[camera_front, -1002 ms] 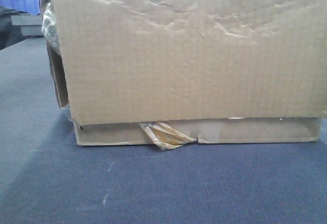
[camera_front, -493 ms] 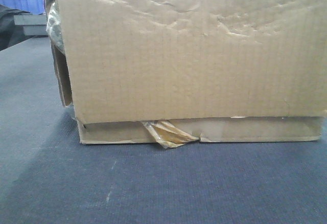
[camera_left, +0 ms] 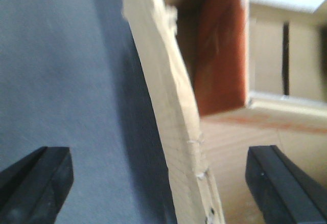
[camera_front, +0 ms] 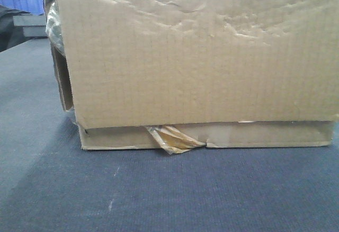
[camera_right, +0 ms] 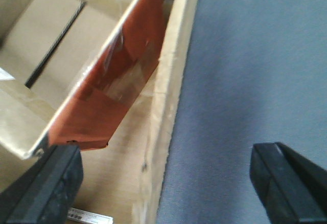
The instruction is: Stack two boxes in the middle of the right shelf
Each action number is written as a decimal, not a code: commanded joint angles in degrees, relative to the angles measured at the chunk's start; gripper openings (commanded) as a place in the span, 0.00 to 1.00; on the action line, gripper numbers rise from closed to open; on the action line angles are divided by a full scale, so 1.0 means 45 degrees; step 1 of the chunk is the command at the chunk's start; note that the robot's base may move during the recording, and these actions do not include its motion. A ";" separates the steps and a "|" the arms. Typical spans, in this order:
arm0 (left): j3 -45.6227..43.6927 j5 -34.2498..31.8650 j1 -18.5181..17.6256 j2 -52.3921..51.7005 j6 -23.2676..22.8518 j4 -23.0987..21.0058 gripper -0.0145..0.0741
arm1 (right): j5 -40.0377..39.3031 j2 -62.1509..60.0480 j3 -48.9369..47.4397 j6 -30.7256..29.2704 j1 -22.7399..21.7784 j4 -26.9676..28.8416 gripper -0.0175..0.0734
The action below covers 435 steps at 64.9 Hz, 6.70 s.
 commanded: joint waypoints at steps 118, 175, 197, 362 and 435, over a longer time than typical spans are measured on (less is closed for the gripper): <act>0.0295 -0.0099 -0.0425 -0.5263 -0.0988 0.0930 0.04 | -0.1988 -0.4750 -0.0116 -0.0073 0.0006 0.0907 0.02; 0.0303 -0.0099 -0.0425 -0.5240 -0.0988 0.1004 0.04 | -0.2047 -0.4750 -0.0116 -0.0073 0.0006 0.0903 0.02; 0.0303 -0.0099 -0.0425 -0.5240 -0.0988 0.1004 0.04 | -0.2047 -0.4750 -0.0116 -0.0073 0.0006 0.0903 0.02; 0.0303 -0.0099 -0.0425 -0.5240 -0.0988 0.1103 0.04 | -0.2047 -0.4750 -0.0116 -0.0073 0.0006 0.0903 0.02; 0.0303 -0.0099 -0.0425 -0.5240 -0.0988 0.1103 0.04 | -0.2047 -0.4750 -0.0116 -0.0073 0.0006 0.0926 0.02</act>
